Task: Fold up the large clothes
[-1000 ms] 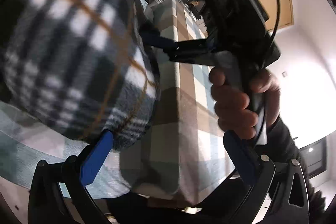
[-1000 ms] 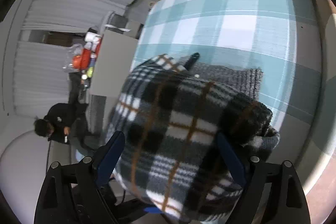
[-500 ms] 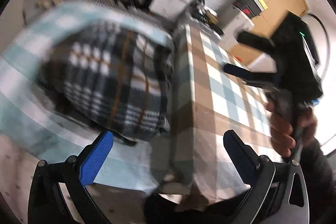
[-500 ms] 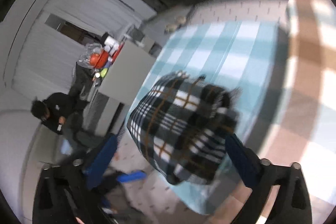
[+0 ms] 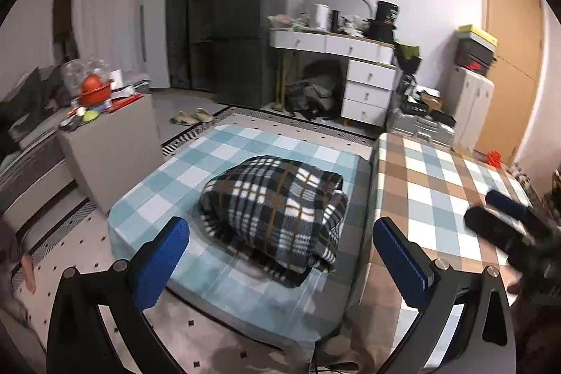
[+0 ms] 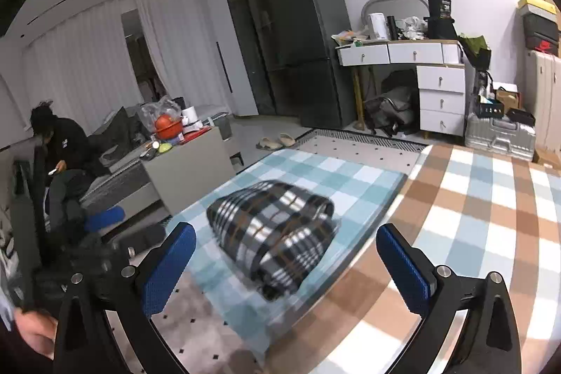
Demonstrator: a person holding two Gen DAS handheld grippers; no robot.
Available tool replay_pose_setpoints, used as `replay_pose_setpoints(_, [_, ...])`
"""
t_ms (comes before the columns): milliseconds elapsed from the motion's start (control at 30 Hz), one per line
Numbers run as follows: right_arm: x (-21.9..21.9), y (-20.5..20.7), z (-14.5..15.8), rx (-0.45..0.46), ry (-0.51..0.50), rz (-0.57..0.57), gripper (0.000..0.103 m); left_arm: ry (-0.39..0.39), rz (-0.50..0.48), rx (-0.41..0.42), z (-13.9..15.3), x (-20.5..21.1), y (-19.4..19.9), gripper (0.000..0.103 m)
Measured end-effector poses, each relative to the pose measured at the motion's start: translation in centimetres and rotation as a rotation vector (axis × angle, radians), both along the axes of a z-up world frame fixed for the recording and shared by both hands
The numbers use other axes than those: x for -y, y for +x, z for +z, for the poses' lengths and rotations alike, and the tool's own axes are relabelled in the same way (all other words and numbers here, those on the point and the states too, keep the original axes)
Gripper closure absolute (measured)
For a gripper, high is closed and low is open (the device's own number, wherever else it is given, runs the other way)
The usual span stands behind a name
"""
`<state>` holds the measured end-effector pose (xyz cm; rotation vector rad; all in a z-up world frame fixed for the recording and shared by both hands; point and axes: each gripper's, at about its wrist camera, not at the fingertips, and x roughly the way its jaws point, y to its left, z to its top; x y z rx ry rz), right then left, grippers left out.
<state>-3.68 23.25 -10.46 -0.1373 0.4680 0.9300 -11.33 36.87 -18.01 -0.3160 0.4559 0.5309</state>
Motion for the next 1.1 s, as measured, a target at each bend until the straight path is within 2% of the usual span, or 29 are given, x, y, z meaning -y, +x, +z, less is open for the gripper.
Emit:
replay_pose_setpoints(100, [0.5,-1.2,-0.6,0.037,-0.019,-0.021,0.0,0.013,0.032,0.028,-0.1,0.7,-0.5,0.001])
replay_pose_setpoints(367, [1.6,-2.0,-1.4,-0.024,0.01,-0.019,0.0,0.019,0.027,0.03,-0.1,1.5,-0.6,0.001])
replay_pose_setpoints(700, [1.6,-3.1,-1.9,0.01,-0.019,-0.03,0.0,0.068,0.029,0.04,-0.9,2.8,-0.7,0.001])
replay_pose_setpoints(1100, [2.3,-3.1,-2.2,0.018,-0.008,-0.047,0.0,0.038,0.005,0.035,-0.9,2.9,-0.5,0.001])
